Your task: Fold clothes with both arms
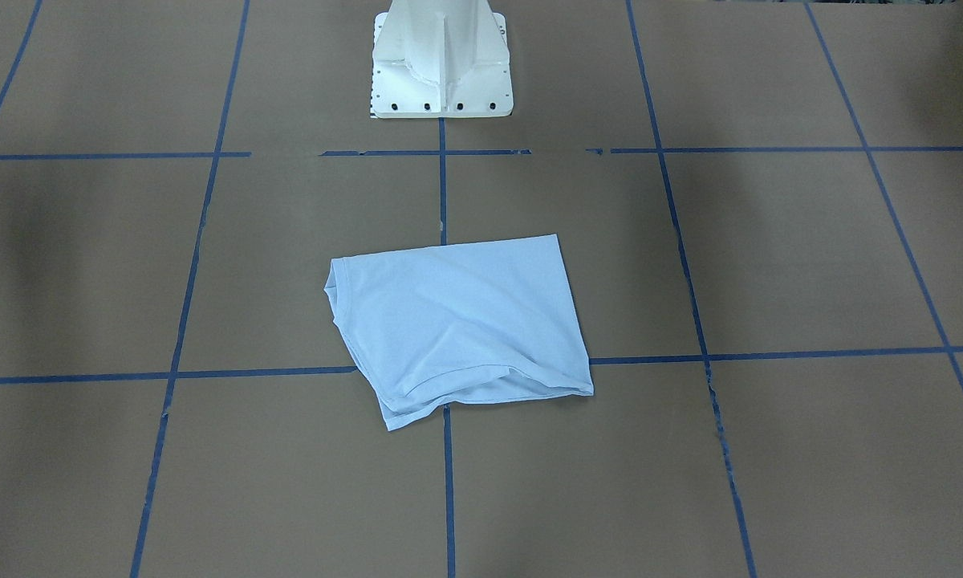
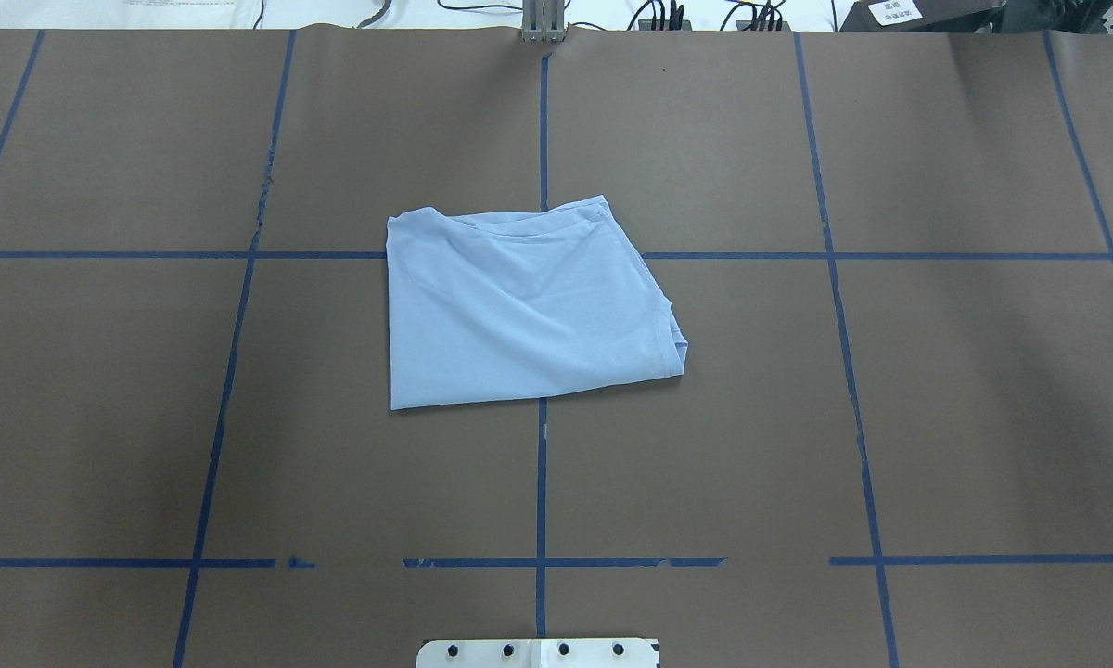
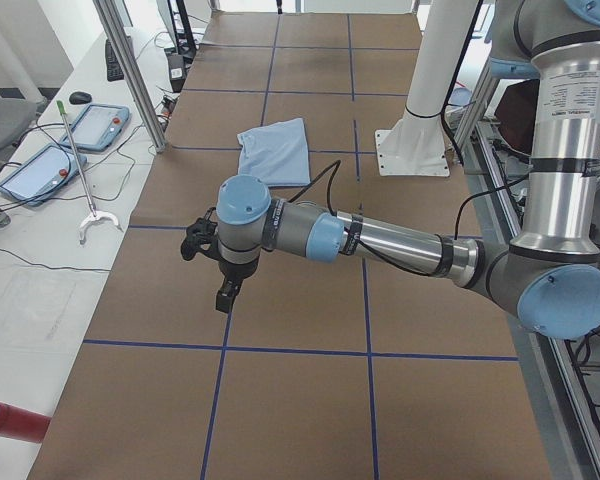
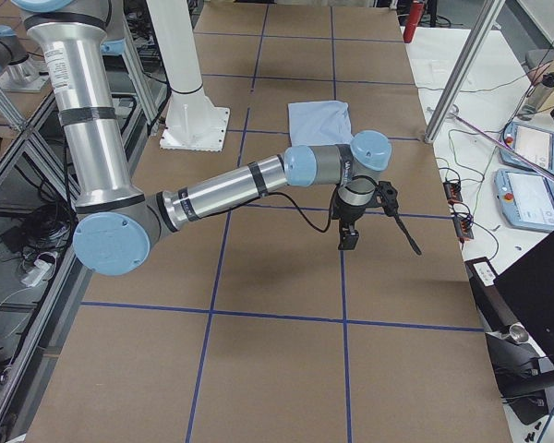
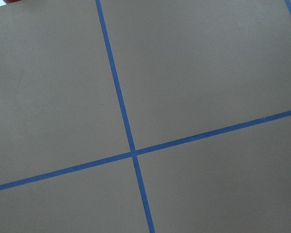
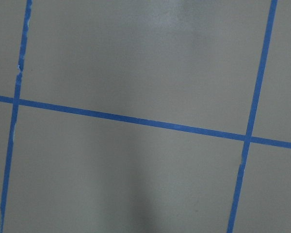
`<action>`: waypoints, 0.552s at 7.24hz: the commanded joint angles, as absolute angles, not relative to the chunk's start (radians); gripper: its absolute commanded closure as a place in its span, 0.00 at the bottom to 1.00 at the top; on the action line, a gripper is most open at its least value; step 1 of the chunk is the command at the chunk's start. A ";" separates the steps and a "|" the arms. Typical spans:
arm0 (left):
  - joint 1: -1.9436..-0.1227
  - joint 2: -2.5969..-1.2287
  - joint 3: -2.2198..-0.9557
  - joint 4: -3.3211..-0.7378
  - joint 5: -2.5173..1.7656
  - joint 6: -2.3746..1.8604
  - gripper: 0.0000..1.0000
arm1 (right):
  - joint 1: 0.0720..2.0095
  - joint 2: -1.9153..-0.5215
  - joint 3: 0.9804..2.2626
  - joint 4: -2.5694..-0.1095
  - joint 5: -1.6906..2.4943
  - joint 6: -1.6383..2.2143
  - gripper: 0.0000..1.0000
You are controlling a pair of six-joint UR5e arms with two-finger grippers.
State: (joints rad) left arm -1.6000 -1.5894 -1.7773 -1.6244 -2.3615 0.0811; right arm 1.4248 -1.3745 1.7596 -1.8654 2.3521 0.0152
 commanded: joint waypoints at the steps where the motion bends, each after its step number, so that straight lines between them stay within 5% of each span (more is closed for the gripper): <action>1: -1.600 -1.608 -1.773 -1.626 -2.361 0.080 0.00 | 1.425 -1.373 1.758 -1.865 2.352 0.015 0.00; 4: -1.600 -1.606 -1.786 -1.620 -2.361 0.078 0.00 | 1.425 -1.384 1.770 -1.865 2.358 0.017 0.00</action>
State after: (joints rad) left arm -1.5999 -1.6066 -1.7807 -1.6216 -2.3608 0.0785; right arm 1.4251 -1.3762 1.7632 -1.8653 2.3537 0.0167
